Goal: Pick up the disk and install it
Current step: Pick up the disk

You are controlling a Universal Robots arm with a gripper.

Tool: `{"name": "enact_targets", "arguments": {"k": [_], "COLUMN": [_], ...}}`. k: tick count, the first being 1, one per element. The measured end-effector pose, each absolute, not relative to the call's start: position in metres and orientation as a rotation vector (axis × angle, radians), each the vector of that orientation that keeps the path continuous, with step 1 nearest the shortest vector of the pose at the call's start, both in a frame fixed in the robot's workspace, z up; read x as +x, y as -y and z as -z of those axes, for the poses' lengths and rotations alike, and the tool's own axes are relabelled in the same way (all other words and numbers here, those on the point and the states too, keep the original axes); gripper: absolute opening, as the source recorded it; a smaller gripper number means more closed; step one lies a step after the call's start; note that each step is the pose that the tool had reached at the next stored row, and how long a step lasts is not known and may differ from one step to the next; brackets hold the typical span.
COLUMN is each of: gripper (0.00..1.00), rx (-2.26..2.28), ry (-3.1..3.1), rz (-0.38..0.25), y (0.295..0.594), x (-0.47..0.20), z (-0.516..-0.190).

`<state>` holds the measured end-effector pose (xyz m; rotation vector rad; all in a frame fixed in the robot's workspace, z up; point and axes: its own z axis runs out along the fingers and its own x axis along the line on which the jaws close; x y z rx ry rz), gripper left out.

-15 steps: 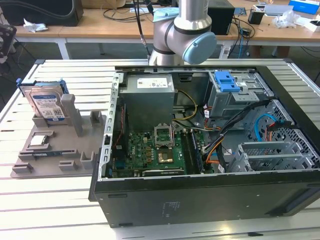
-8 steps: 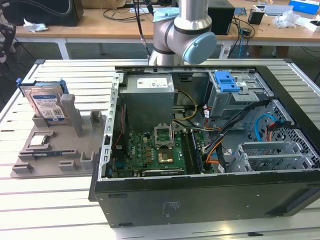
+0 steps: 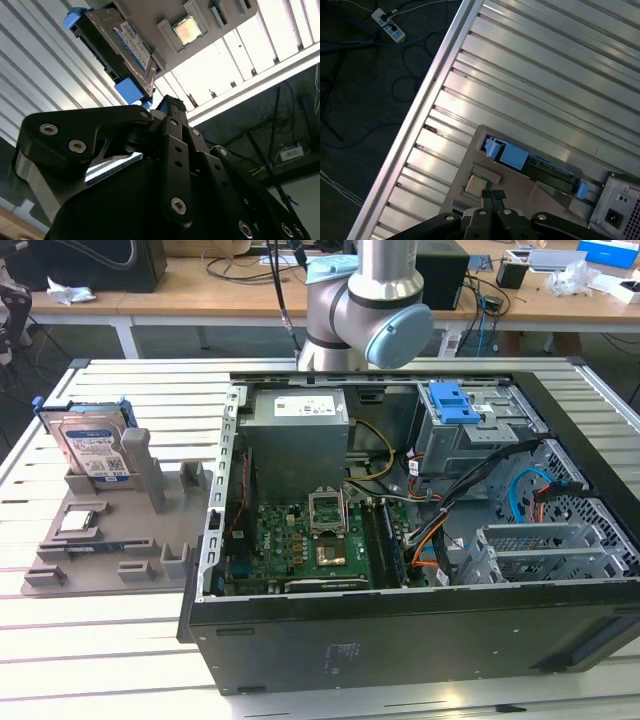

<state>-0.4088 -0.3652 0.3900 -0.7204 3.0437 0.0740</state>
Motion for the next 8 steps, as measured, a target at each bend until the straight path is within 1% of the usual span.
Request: {"name": "enact_targets", "arguments": {"k": [8], "gripper": [0.11], "rx": [-1.107], "ry": [-2.932], "rz": [-0.076], "y": [0.3652], "x": [-0.4088], "z": [-0.3900]}}
